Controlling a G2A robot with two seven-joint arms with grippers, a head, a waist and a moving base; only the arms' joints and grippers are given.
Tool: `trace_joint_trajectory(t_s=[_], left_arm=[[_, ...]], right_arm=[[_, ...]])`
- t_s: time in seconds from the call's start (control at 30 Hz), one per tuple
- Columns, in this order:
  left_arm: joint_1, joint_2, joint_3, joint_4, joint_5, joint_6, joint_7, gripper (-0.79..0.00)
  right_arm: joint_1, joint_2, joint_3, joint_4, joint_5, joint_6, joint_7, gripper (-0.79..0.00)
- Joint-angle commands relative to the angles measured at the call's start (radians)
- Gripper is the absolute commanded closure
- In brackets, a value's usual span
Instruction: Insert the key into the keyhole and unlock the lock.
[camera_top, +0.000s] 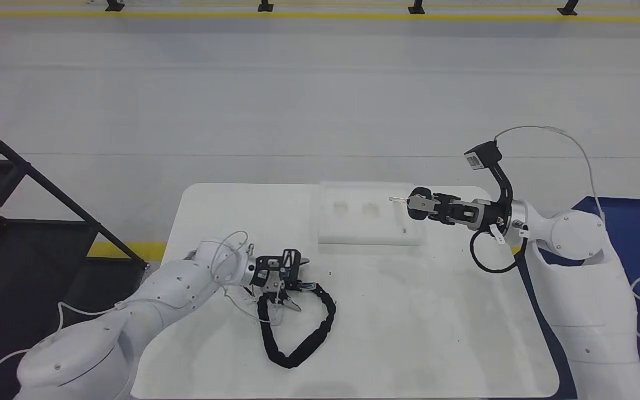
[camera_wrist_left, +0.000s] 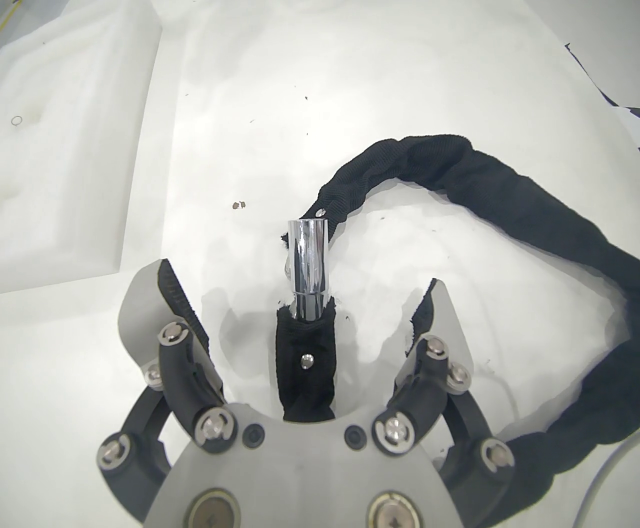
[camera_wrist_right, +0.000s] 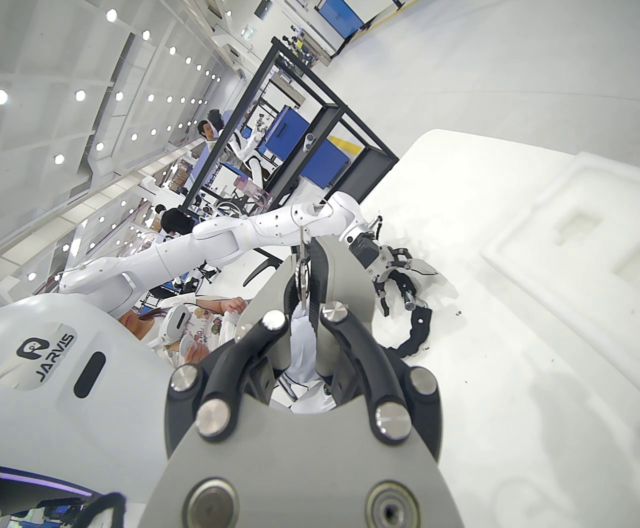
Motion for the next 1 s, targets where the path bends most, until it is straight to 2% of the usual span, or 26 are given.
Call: trace_joint_trajectory(t_s=[0.0,0.03,0.07,0.33,0.57,0.97], left_arm=[[-0.001,-0.009,-0.001,0.015,0.007,-0.008,0.006,-0.305],[-0.002,-0.013,-0.002,0.022,0.009,-0.013,0.008,-0.219],[-0.002,-0.017,-0.003,0.029,0.011,-0.017,0.011,0.0],[-0.008,-0.04,-0.01,0.064,0.035,-0.031,0.031,0.0],[-0.012,-0.047,-0.023,0.076,0.058,-0.014,0.071,0.0],[-0.028,-0.026,-0.072,0.018,0.041,-0.048,0.222,0.0]], right_arm=[[0.0,0.0,0.0,0.0,0.0,0.0,0.0,0.0],[0.0,0.0,0.0,0.0,0.0,0.0,0.0,0.0],[0.0,0.0,0.0,0.0,0.0,0.0,0.0,0.0],[0.0,0.0,0.0,0.0,0.0,0.0,0.0,0.0],[0.0,0.0,0.0,0.0,0.0,0.0,0.0,0.0],[0.0,0.0,0.0,0.0,0.0,0.0,0.0,0.0]])
